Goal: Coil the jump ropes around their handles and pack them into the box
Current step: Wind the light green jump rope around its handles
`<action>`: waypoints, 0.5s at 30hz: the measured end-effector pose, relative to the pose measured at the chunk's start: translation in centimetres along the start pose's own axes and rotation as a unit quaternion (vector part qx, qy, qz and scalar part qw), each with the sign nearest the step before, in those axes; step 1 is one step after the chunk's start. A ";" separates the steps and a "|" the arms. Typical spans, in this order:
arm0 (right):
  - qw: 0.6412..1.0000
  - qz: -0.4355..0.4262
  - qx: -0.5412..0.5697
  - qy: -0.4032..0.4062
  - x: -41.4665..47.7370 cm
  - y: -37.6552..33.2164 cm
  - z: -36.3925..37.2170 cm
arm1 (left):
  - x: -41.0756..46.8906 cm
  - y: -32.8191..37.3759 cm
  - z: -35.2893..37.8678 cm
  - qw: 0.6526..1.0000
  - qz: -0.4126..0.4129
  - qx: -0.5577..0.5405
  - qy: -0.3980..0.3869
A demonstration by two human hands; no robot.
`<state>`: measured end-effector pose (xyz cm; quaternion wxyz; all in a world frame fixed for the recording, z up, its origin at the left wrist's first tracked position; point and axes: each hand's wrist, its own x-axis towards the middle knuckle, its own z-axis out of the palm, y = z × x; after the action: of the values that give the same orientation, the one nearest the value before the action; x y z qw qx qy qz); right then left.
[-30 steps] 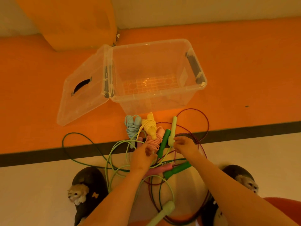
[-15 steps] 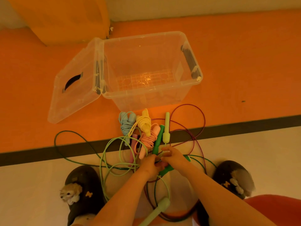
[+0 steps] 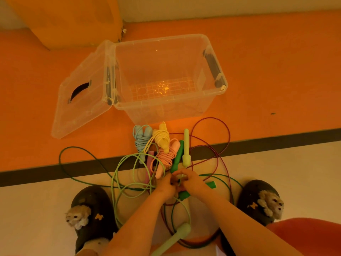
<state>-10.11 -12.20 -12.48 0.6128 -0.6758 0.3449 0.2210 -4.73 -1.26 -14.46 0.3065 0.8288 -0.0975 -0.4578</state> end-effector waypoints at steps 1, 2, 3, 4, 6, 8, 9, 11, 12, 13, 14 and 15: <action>1.000 -0.009 -0.010 0.001 0.1 0.2 0.0 | -0.1 0.1 0.0 1.000 -0.003 0.000 -0.005; 1.000 -0.018 -0.021 0.007 0.0 0.2 -0.1 | -0.1 0.2 0.0 1.000 0.001 0.013 -0.014; 0.999 -0.020 -0.037 0.012 -0.1 0.2 -0.2 | -0.2 0.2 0.0 0.999 0.001 0.030 -0.027; 0.998 -0.024 -0.057 0.019 -0.3 0.0 -0.4 | -0.2 0.1 0.0 0.999 0.002 0.040 -0.035; 0.990 -0.043 -0.126 0.035 -0.8 -0.2 -0.9 | -0.5 0.5 0.0 0.999 0.017 0.019 -0.039; 0.953 -0.077 -0.284 0.067 -1.2 -0.1 -1.6 | -1.2 1.1 -0.3 0.998 0.027 -0.048 -0.023; 0.921 -0.104 -0.367 0.079 -1.6 -0.3 -2.0 | -1.4 1.4 -0.6 0.996 0.032 -0.081 -0.017; 0.863 -0.176 -0.460 0.112 -2.4 -0.8 -2.1 | -2.2 2.2 -1.3 0.994 0.051 -0.097 -0.001; 0.839 -0.206 -0.484 0.141 -2.9 -1.3 -2.1 | -2.6 2.6 -1.7 0.993 0.054 -0.101 0.010; 0.815 -0.224 -0.510 0.164 -3.2 -1.7 -2.0 | -3.0 3.0 -2.2 0.992 0.054 -0.112 0.023; 0.793 -0.235 -0.531 0.184 -3.4 -2.2 -1.9 | -3.5 3.2 -2.6 0.990 0.062 -0.122 0.040; 0.786 -0.234 -0.539 0.192 -3.7 -2.6 -1.7 | -4.1 3.4 -3.0 0.988 0.071 -0.128 0.057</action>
<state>-10.87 -13.15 -7.83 0.1024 -0.9847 0.1112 0.0863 -4.14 -0.92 -8.40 0.4472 0.7984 -0.0794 -0.3954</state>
